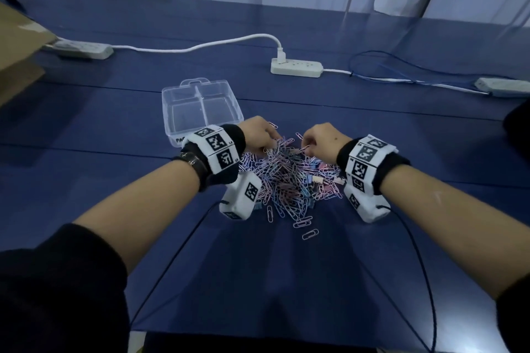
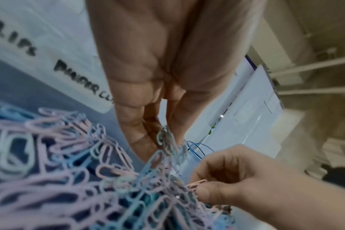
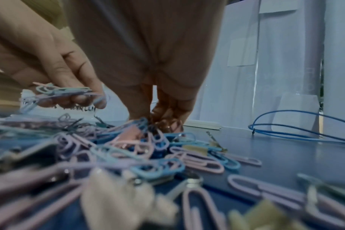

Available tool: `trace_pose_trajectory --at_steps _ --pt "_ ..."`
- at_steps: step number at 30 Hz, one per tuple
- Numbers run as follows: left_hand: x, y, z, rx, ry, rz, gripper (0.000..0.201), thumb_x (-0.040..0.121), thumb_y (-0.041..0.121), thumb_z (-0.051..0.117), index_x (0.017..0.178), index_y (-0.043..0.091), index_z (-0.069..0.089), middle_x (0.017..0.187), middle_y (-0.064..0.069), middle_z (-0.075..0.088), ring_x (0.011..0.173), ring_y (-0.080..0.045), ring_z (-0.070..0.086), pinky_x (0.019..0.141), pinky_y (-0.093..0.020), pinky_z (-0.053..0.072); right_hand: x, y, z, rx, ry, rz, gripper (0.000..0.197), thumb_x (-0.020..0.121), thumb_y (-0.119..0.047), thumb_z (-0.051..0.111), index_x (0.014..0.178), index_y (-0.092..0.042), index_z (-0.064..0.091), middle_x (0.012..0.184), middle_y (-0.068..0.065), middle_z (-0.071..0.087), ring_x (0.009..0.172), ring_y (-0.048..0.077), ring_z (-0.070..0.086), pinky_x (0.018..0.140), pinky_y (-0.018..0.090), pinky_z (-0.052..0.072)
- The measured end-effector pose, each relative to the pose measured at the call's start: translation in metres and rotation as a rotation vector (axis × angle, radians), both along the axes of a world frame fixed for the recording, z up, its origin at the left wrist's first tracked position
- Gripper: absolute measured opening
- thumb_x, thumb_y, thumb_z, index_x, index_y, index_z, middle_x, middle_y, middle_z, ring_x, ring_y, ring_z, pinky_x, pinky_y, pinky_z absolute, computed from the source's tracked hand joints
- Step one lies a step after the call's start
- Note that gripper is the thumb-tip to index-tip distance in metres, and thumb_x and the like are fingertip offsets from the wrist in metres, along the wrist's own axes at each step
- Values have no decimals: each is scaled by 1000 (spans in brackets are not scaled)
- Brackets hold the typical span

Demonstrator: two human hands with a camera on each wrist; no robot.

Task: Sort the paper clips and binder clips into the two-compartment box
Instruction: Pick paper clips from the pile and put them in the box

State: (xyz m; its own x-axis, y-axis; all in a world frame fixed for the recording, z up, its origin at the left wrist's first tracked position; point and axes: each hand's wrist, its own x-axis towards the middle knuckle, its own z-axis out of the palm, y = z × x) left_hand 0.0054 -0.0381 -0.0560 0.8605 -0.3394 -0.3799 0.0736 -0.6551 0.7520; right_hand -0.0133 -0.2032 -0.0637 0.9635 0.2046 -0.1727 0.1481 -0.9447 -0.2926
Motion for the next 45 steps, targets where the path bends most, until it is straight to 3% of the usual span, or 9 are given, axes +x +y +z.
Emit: trace_pose_trajectory --at_steps 3,8,14,23,29,33,36,41,45 --pt "-4 0 0 -216 207 140 31 92 -8 44 121 -6 55 84 -6 50 69 -12 47 60 -25 56 -2 -5 2 101 1 -35 15 88 -7 58 97 1 68 103 16 67 81 17 54 72 26 40" --pt "-11 2 4 -485 377 315 26 93 -7 35 80 2 55 80 -7 50 66 -12 42 53 -23 48 -7 -13 8 287 5 -128 11 86 -12 63 91 -5 70 83 4 65 72 12 56 68 22 44" --pt "-11 3 4 -740 532 472 30 91 -2 22 73 6 45 75 -10 50 57 -14 43 38 -13 43 -12 -19 16 941 366 -358 13 91 -1 50 83 -6 60 72 6 59 44 2 54 45 12 46" --pt "-14 7 6 -803 593 412 28 96 16 36 71 8 47 73 -9 60 46 -14 62 46 -19 54 -16 -17 19 1489 696 -521 35 92 -22 35 64 -9 53 61 3 51 41 11 51 37 14 41" --pt "-15 20 13 -498 375 297 32 99 6 28 81 8 54 67 -2 46 52 -9 45 39 -15 40 -15 -11 16 1338 641 -453 29 97 -20 38 75 -11 53 57 -3 50 38 3 41 33 12 31" --pt "-16 28 17 -16 138 101 16 95 21 46 83 13 52 62 1 36 38 -4 34 34 -12 27 -17 3 17 777 473 -266 27 98 -11 37 82 -11 59 60 -2 40 39 4 29 34 15 22" --pt "-23 32 14 426 -72 -156 24 84 34 64 94 17 52 89 -1 55 75 -14 50 60 -20 41 -21 19 20 338 284 -52 10 90 -22 55 84 -15 59 65 -12 42 51 1 34 42 13 28" --pt "-34 31 0 534 -41 -231 66 76 35 73 126 9 40 122 -10 53 106 -26 52 85 -33 44 -22 29 16 162 211 75 30 79 -17 70 106 -20 58 62 -15 29 54 -2 28 51 17 22" --pt "-35 19 -2 557 -135 -278 47 85 28 65 121 3 48 121 -15 57 101 -27 55 80 -32 43 -19 32 6 105 200 71 37 77 -19 73 111 -20 59 65 -15 30 56 1 35 52 21 27"
